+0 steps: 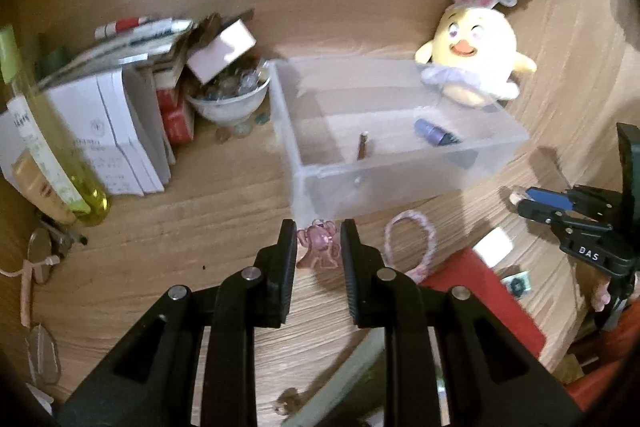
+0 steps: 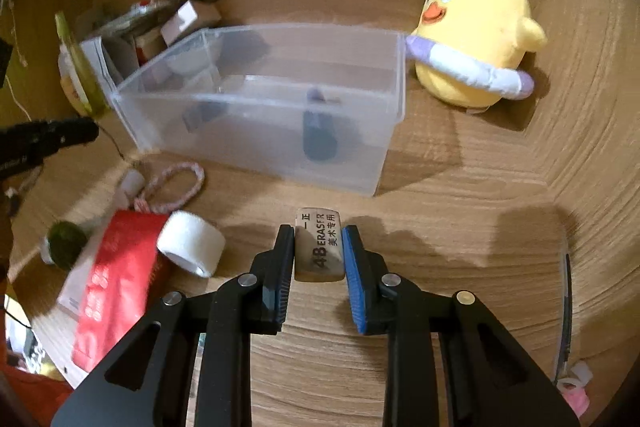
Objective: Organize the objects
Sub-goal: 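Carry the eraser into the bin with the right gripper while the left gripper carries the pink keychain there, then open both grippers to drop the eraser and keychain in the bin, then withdraw both grippers from the bin back over the desk items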
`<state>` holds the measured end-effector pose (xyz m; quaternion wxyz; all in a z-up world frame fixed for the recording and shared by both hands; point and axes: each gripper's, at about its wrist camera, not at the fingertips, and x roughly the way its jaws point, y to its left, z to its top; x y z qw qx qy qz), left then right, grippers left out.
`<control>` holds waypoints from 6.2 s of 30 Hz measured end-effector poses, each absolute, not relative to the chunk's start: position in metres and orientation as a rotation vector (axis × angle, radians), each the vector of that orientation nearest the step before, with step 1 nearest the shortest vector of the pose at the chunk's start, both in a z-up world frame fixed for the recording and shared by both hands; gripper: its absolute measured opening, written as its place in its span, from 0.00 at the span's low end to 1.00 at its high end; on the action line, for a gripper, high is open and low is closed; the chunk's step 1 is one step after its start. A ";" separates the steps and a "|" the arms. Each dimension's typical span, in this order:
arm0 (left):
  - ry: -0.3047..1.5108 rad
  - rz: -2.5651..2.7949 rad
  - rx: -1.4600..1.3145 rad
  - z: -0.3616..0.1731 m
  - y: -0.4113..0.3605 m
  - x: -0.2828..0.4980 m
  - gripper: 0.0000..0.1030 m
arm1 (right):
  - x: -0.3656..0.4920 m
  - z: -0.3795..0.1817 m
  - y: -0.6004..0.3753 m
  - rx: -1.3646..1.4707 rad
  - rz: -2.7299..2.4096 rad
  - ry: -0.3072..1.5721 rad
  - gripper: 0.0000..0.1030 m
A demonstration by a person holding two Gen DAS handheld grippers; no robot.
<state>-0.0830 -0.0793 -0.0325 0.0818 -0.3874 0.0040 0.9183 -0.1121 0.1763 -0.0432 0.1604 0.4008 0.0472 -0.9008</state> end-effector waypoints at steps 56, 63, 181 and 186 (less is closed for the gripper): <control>-0.092 2.886 -0.865 0.036 -0.036 -0.134 0.21 | -0.171 0.058 0.145 0.734 -2.654 0.047 0.22; -0.097 2.880 -0.921 0.023 -0.036 -0.148 0.21 | -0.189 0.043 0.136 0.802 -2.630 0.062 0.22; 0.026 2.795 -1.226 -0.048 -0.064 0.011 0.93 | -0.106 -0.053 0.119 1.176 -2.469 0.023 0.39; 0.026 2.730 -1.255 -0.059 -0.057 0.012 0.93 | -0.103 -0.051 0.121 1.172 -2.498 0.036 0.35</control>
